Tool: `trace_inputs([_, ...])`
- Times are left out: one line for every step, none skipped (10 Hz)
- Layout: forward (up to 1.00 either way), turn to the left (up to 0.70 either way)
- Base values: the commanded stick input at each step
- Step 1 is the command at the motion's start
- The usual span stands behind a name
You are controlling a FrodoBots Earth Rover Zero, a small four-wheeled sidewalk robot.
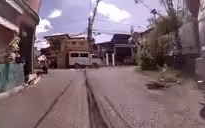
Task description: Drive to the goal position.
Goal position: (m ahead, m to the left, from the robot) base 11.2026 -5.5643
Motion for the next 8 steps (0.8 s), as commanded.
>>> trace_inputs([0.70, 0.08])
trace_inputs([0.70, 0.08])
trace_inputs([0.70, -0.15])
trace_inputs([0.70, -0.27])
trace_inputs([0.70, -0.27])
trace_inputs([0.70, -0.27])
trace_inputs([0.70, -0.09])
trace_inputs([0.70, 0.08])
